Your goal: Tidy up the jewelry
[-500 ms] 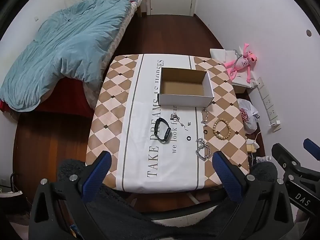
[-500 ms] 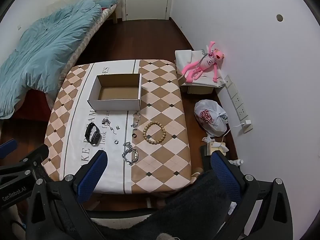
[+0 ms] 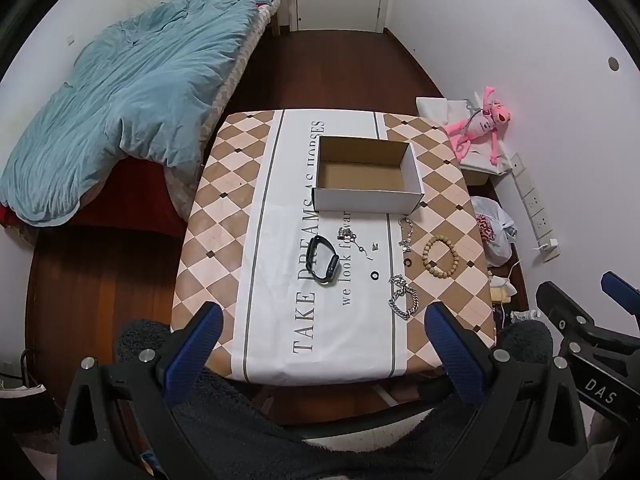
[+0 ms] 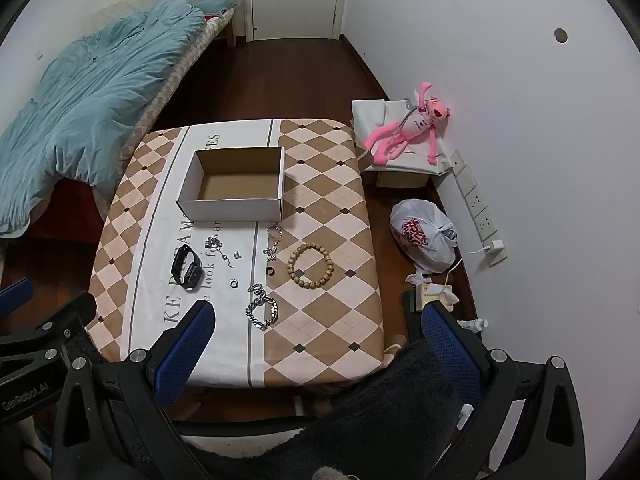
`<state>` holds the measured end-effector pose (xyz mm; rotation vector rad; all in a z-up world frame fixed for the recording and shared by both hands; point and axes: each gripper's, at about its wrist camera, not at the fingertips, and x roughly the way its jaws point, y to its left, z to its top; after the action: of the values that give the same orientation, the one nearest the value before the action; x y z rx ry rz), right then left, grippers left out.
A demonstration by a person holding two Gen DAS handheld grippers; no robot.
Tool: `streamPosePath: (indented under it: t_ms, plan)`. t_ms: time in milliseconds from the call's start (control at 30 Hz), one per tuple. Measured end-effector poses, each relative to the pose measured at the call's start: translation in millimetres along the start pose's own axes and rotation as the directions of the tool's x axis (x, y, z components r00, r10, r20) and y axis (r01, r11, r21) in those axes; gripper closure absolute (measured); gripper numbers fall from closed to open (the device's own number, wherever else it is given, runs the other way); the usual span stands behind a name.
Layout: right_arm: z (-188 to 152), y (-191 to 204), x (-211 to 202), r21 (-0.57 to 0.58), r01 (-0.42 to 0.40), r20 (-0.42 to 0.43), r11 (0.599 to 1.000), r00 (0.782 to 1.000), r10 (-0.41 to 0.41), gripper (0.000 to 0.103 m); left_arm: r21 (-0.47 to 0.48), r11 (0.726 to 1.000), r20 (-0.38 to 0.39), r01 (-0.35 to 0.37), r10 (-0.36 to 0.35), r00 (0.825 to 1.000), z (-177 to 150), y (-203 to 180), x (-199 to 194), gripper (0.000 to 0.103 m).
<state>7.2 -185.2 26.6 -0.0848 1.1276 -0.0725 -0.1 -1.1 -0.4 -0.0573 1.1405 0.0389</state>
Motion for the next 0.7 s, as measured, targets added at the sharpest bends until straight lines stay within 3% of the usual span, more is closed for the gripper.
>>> streamPosePath:
  t_ms: [467,700]
  plan:
    - [1.1,-1.1,-2.6,-0.001,0.003,0.002,1.000,1.000,-0.003,0.000,0.001,1.000,0.009,0.001,-0.001,1.000,8.6,-22.2,-14.4,0.000]
    - [0.4,-0.9,-5.8,0.002,0.005,0.007,1.000,1.000,-0.005,0.000,0.002,1.000,0.017,0.014,-0.014,1.000,7.7,-8.8,-16.2,0.000]
